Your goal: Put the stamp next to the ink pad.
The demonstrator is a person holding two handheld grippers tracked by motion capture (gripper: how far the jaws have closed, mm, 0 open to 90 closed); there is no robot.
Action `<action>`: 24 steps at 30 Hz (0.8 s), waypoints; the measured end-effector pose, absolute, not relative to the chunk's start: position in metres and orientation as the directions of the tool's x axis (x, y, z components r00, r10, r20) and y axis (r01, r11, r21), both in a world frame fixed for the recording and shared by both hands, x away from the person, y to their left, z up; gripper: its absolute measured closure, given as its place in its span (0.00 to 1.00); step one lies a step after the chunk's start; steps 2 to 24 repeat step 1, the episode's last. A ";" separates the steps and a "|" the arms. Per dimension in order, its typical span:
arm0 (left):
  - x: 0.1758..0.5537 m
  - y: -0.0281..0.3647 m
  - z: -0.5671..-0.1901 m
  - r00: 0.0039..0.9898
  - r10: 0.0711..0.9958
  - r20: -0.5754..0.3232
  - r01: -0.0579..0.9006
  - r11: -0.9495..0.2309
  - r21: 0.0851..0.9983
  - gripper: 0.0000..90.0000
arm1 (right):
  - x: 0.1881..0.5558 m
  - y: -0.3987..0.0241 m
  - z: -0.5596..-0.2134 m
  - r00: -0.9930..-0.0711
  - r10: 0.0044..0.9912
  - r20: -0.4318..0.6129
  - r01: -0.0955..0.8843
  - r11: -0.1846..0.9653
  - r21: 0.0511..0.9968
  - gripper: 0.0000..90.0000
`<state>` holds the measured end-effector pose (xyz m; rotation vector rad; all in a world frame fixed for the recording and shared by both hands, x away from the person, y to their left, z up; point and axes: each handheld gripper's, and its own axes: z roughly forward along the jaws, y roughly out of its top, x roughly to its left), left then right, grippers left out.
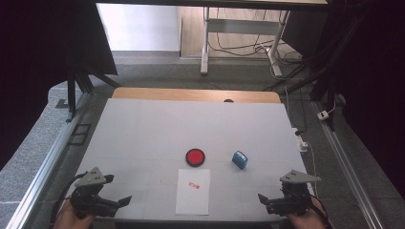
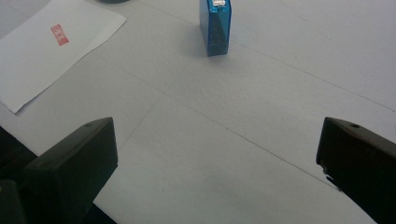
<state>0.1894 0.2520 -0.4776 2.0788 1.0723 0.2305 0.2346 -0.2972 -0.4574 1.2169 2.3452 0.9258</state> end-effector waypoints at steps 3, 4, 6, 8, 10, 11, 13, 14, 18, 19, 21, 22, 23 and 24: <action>0.190 0.252 -0.477 0.629 0.757 -0.178 0.619 -0.348 0.704 0.01 | 0.235 -0.297 -0.458 -0.574 0.819 0.000 0.598 0.420 0.683 0.00; 0.190 0.252 -0.477 0.629 0.757 -0.178 0.619 -0.348 0.704 0.01 | 0.235 -0.297 -0.458 -0.574 0.819 0.000 0.598 0.420 0.683 0.00; 0.190 0.252 -0.477 0.629 0.757 -0.178 0.619 -0.348 0.704 0.01 | 0.235 -0.297 -0.458 -0.574 0.819 0.000 0.598 0.420 0.683 0.00; 0.190 0.252 -0.477 0.629 0.757 -0.178 0.619 -0.348 0.704 0.01 | 0.235 -0.297 -0.458 -0.574 0.819 0.000 0.598 0.420 0.683 0.00; 0.190 0.252 -0.477 0.629 0.757 -0.178 0.619 -0.348 0.704 0.01 | 0.235 -0.297 -0.458 -0.574 0.819 0.000 0.598 0.420 0.683 0.00; 0.190 0.252 -0.477 0.629 0.757 -0.178 0.619 -0.348 0.704 0.01 | 0.235 -0.297 -0.458 -0.574 0.819 0.000 0.598 0.420 0.683 0.00; 0.190 0.252 -0.477 0.629 0.757 -0.178 0.619 -0.348 0.704 0.01 | 0.235 -0.297 -0.458 -0.574 0.819 0.000 0.598 0.420 0.683 0.00; 0.190 0.252 -0.477 0.629 0.757 -0.178 0.619 -0.348 0.704 0.01 | 0.235 -0.297 -0.458 -0.574 0.819 0.000 0.598 0.420 0.683 0.00; 0.190 0.252 -0.477 0.629 0.757 -0.178 0.619 -0.348 0.704 0.01 | 0.235 -0.297 -0.458 -0.574 0.819 0.000 0.598 0.420 0.683 0.00; 0.190 0.252 -0.477 0.629 0.757 -0.178 0.619 -0.348 0.704 0.01 | 0.235 -0.297 -0.458 -0.574 0.819 0.000 0.598 0.420 0.683 0.00; 0.190 0.252 -0.477 0.629 0.757 -0.178 0.619 -0.348 0.704 0.01 | 0.235 -0.297 -0.458 -0.574 0.819 0.000 0.598 0.420 0.683 0.00; 0.190 0.252 -0.477 0.629 0.757 -0.178 0.619 -0.348 0.704 0.01 | 0.235 -0.297 -0.458 -0.574 0.819 0.000 0.598 0.420 0.683 0.00; 0.190 0.252 -0.477 0.629 0.757 -0.178 0.619 -0.348 0.704 0.01 | 0.235 -0.297 -0.458 -0.574 0.819 0.000 0.598 0.420 0.683 0.00; 0.190 0.252 -0.477 0.629 0.757 -0.178 0.619 -0.348 0.704 0.01 | 0.235 -0.297 -0.458 -0.574 0.819 0.000 0.598 0.420 0.683 0.00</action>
